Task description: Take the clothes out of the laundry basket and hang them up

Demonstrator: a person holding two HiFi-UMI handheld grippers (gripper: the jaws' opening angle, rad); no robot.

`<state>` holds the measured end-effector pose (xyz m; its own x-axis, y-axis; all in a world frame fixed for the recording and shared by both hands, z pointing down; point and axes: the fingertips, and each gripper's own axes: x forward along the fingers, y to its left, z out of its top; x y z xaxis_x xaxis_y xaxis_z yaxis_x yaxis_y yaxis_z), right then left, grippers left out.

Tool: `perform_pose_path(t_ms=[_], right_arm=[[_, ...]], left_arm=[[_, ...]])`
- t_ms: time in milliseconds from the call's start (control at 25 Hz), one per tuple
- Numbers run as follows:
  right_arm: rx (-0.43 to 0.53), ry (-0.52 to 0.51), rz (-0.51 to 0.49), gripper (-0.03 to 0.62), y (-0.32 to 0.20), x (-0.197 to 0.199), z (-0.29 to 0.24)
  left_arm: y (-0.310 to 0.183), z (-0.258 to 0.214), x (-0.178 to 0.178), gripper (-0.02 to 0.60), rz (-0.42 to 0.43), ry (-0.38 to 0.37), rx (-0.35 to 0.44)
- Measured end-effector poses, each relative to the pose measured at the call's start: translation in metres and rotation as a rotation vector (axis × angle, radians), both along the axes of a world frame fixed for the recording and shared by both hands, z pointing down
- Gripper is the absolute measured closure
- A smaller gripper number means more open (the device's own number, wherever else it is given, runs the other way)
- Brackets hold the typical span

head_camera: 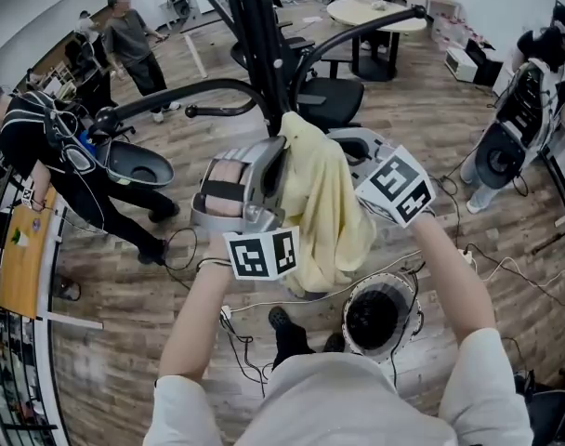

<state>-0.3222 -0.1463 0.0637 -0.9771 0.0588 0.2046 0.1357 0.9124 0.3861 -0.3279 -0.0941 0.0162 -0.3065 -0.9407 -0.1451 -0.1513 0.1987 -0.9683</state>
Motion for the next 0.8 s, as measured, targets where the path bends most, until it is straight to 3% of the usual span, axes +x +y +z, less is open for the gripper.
perform_pose_path(t_ms=[240,640,800], right_arm=[[-0.07,0.028,-0.05,0.583,0.008,0.001,0.009],[-0.018,0.007,0.024,0.564,-0.004,0.013,-0.003],[-0.018,0.002,0.035,0.536,-0.007,0.02,-0.004]], left_arm=[[-0.001,0.004,0.002,0.555,0.01,0.029,-0.012],[0.008,0.004,0.007,0.551,0.038,0.093,-0.055],[0.01,0.01,0.009,0.476,0.044,0.111,-0.078]])
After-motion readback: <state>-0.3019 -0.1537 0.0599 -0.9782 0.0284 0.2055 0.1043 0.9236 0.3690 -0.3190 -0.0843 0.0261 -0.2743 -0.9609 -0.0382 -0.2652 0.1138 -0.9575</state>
